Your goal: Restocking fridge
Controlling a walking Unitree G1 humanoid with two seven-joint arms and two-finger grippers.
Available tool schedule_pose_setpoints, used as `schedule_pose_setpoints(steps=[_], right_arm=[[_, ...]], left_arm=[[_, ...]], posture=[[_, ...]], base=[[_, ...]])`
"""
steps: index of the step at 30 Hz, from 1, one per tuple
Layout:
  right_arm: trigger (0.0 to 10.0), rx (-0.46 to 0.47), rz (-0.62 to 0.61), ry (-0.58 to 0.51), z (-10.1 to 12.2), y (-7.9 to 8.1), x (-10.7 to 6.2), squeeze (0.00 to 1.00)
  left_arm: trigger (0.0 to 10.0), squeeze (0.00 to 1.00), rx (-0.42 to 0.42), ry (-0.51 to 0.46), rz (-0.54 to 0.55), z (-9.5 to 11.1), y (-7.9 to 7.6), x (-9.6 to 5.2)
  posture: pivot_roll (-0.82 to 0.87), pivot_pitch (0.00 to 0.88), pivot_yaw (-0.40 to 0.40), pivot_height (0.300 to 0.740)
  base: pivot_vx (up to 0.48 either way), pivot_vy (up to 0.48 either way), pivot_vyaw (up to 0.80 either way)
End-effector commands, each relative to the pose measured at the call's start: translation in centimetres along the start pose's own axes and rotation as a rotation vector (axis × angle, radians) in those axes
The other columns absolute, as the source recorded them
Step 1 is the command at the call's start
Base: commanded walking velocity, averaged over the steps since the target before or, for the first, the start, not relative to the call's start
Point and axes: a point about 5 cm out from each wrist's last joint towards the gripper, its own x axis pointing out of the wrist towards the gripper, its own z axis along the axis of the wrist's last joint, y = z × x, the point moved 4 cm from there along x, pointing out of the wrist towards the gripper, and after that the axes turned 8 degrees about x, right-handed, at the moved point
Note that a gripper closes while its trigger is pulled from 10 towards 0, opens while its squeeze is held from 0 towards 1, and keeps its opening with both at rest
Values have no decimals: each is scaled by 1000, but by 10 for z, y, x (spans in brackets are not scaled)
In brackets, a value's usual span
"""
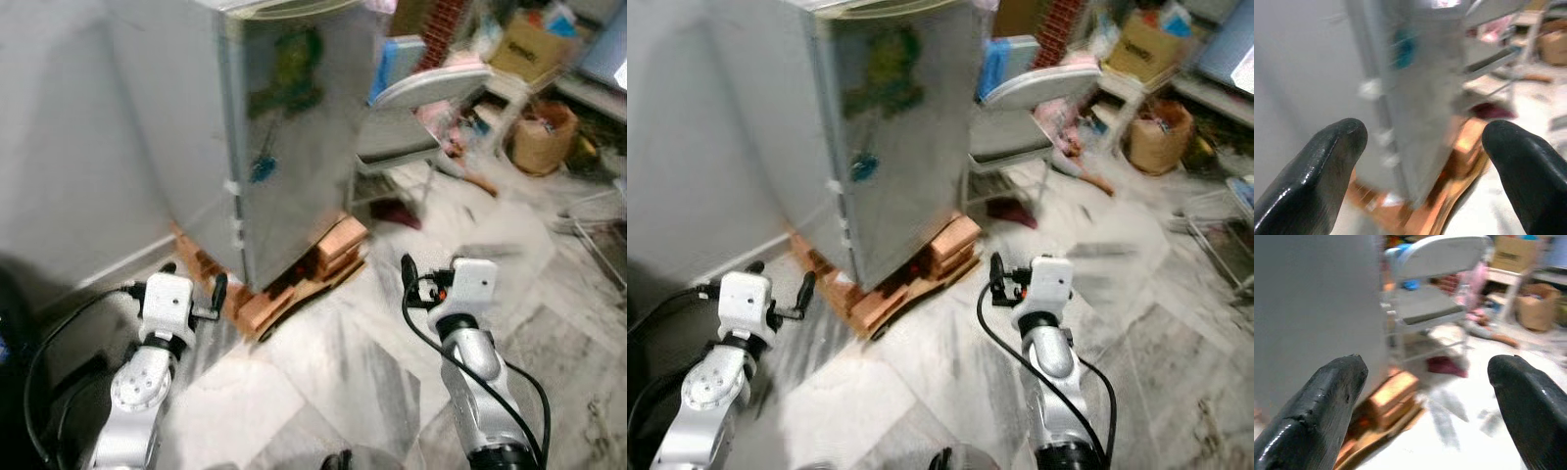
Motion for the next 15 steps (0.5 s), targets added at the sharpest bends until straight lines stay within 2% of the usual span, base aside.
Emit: schedule_pose_setpoints(steps=[1, 5, 15], right_arm=[[10000, 8, 0, -1, 0, 2, 1, 0], [10000, 8, -1, -1, 0, 2, 0, 0], [10000, -1, -1, 1, 0, 1, -1, 0]], left_arm=[[10000, 0, -2, 21, -12, -6, -1, -6], [10000, 0, -11, 26, -7, -7, -1, -7], [10000, 0, -13, 56, 2, -13, -2, -14]], posture=[[111, 61, -54, 740], [109, 63, -53, 740], [110, 69, -55, 740]], base=[[334, 345, -800], [69, 430, -544], [0, 480, 0]])
